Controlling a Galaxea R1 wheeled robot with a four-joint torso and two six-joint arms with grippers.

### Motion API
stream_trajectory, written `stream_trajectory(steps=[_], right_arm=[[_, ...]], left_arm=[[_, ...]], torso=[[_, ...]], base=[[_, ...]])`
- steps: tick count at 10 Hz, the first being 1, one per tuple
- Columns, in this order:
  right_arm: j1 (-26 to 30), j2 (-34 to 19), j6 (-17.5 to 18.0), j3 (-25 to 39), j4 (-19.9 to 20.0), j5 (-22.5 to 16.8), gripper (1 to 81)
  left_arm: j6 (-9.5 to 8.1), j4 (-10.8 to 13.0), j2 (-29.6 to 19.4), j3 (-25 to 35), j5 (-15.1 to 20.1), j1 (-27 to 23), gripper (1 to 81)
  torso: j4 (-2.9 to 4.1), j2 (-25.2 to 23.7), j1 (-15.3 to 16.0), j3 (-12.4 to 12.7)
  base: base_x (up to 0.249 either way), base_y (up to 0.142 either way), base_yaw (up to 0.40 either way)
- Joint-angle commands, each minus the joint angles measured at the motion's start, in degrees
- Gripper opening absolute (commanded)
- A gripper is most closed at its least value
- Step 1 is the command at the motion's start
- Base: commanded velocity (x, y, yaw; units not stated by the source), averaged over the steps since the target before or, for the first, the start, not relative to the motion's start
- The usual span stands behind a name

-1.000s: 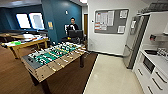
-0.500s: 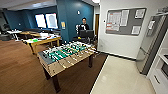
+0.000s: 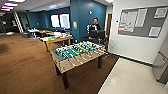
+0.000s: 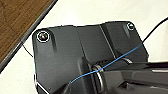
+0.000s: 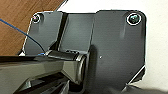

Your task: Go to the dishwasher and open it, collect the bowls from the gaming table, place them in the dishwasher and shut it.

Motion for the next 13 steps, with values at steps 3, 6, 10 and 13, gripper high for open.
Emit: stream_trajectory(steps=[3, 6, 10, 13], right_arm=[[2.52, 0.28, -0.11, 0.21, 0.33, -2.74, 81.1], [2.61, 0.28, -0.11, 0.29, 0.33, -2.74, 81.1], [2.79, 0.28, -0.2, 0.03, 0.24, -2.74, 81.1], [3.23, 0.28, -0.2, 0.12, 0.24, -2.74, 81.1]], left_arm=[[0.8, 0.46, 0.07, -0.15, 2.24, -2.16, 81.1], [0.88, 0.46, 0.24, -0.24, 2.24, -2.16, 81.1], [0.89, 0.46, 0.5, -0.24, 2.25, -2.16, 81.1], [0.89, 0.46, 0.86, -1.29, 2.77, -2.16, 81.1]], torso=[[0.0, 0.0, 0.0, 0.0], [0.0, 0.0, 0.0, 0.0], [0.0, 0.0, -0.05, 0.0], [0.0, 0.0, -0.05, 0.0]], base=[[0.0, 0.0, 0.317], [0.0, 0.0, 0.317], [0.0, 0.0, 0.317], [0.0, 0.0, 0.314]])
